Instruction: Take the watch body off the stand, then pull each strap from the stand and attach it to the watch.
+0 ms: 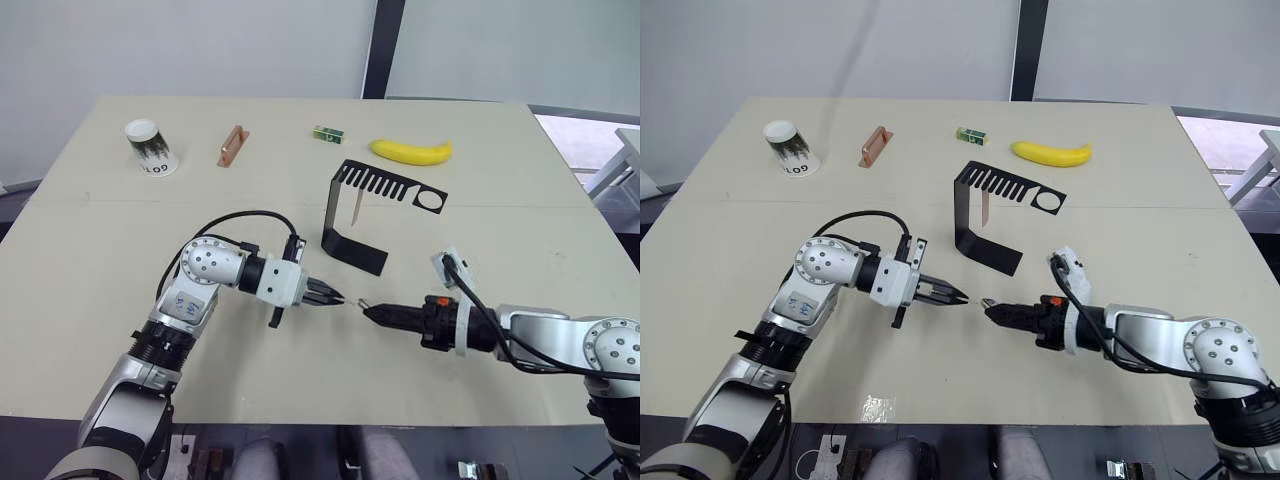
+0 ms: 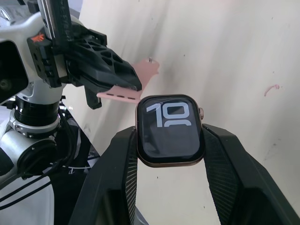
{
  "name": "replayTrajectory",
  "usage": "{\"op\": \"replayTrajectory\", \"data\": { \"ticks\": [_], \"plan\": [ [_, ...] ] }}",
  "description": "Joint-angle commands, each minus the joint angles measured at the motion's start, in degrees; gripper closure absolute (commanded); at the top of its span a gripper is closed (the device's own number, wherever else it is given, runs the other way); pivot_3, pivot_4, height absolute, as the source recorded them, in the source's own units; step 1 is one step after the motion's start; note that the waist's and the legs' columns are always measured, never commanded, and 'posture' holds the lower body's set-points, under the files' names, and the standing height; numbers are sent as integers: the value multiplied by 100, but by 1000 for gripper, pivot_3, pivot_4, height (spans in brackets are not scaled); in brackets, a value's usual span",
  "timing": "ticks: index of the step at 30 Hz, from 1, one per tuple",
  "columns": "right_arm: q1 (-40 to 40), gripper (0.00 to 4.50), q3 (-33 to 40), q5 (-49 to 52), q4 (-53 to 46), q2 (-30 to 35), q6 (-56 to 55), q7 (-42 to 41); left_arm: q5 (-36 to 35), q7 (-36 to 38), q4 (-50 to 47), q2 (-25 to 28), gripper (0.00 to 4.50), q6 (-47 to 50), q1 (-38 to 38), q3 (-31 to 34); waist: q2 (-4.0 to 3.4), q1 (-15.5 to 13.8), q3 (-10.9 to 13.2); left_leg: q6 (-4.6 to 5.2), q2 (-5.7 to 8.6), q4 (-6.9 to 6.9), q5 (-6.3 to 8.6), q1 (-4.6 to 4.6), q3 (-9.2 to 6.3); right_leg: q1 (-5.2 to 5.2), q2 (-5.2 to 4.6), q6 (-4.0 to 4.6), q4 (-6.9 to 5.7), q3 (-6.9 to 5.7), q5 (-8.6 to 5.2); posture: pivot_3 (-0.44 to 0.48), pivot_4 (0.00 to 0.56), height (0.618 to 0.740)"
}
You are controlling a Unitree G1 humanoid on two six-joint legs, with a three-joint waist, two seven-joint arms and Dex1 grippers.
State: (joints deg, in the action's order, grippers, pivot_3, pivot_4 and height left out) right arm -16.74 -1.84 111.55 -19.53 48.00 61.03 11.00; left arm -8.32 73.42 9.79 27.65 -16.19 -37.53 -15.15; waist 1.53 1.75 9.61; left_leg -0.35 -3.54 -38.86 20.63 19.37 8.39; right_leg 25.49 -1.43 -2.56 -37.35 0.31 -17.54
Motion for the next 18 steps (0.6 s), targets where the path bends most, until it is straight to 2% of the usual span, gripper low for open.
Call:
{"op": "replayTrajectory", "data": {
  "ticks": [1,18],
  "plan": [
    [-48,2982,60,145,-129,118,-121,-7,-58,-70,-131,-36,4500,39,-86,17,0,-2,0,0,0,0,0,0,0,0,0,0,0,0,0,0,150,740],
    [-79,2982,12,145,-181,156,-258,-11,-23,-175,-230,-133,4500,187,-29,-27,0,-1,0,0,0,0,0,1,0,0,0,0,1,0,0,0,150,740]
  ]
}}
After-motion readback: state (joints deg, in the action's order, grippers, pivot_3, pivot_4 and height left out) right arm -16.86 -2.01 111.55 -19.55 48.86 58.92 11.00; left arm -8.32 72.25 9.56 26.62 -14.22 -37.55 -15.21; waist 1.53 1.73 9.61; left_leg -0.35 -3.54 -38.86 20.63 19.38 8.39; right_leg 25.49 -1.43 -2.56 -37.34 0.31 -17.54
